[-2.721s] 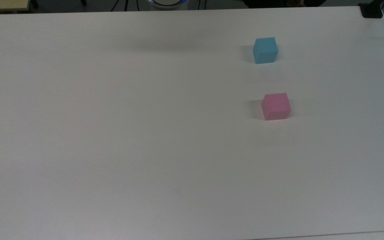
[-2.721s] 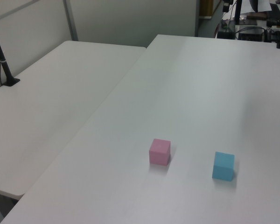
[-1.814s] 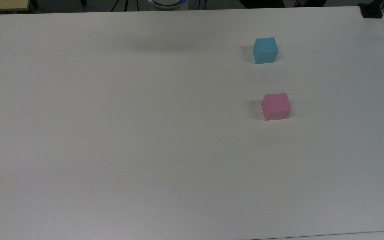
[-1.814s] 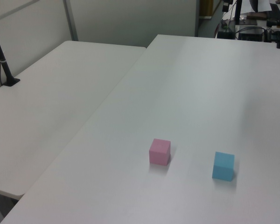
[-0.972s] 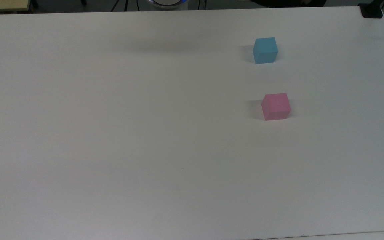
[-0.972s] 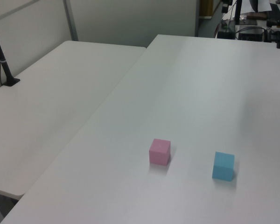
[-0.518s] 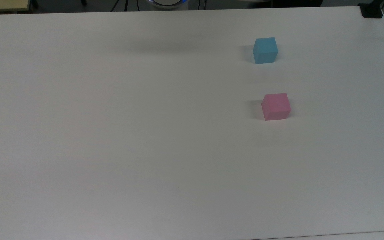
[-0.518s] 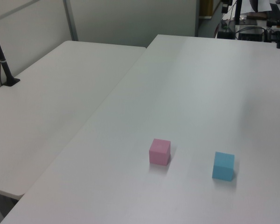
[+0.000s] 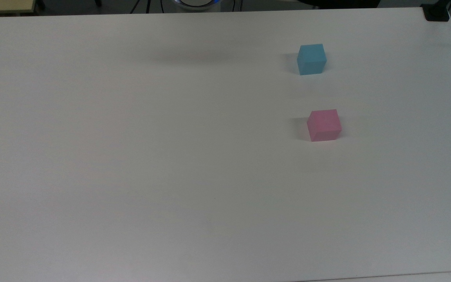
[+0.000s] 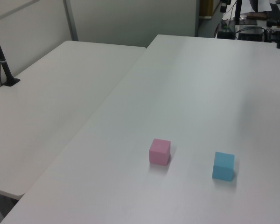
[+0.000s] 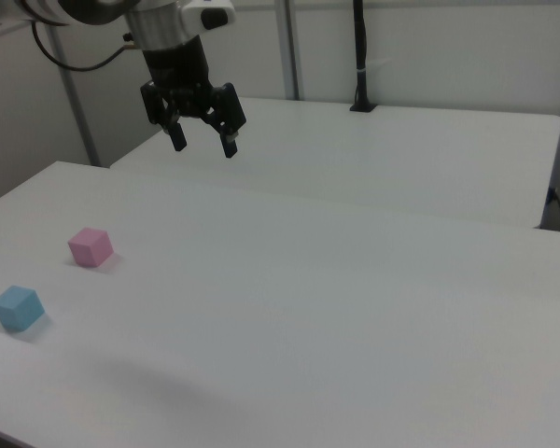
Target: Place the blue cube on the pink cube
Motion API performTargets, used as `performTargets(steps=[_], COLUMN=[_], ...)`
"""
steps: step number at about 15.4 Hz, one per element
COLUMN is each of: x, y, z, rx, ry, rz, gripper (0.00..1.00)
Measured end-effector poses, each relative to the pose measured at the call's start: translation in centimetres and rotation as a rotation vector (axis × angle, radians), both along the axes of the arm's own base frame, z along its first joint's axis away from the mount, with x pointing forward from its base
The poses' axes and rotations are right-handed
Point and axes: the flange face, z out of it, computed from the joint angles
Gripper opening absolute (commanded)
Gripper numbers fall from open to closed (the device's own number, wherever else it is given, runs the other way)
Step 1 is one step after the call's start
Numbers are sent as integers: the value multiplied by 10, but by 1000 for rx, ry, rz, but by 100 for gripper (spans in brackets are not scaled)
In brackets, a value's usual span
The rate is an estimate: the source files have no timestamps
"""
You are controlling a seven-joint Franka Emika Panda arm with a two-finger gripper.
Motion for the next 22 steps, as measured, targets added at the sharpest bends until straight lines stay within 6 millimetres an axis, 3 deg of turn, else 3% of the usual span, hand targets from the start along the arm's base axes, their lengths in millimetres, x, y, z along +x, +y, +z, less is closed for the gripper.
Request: performTargets(steps=[17,22], x=[6,13], y=[6,21], z=[-7,-14], rx=[-2,-1], ry=[8,21], rz=[11,41], gripper=[100,100])
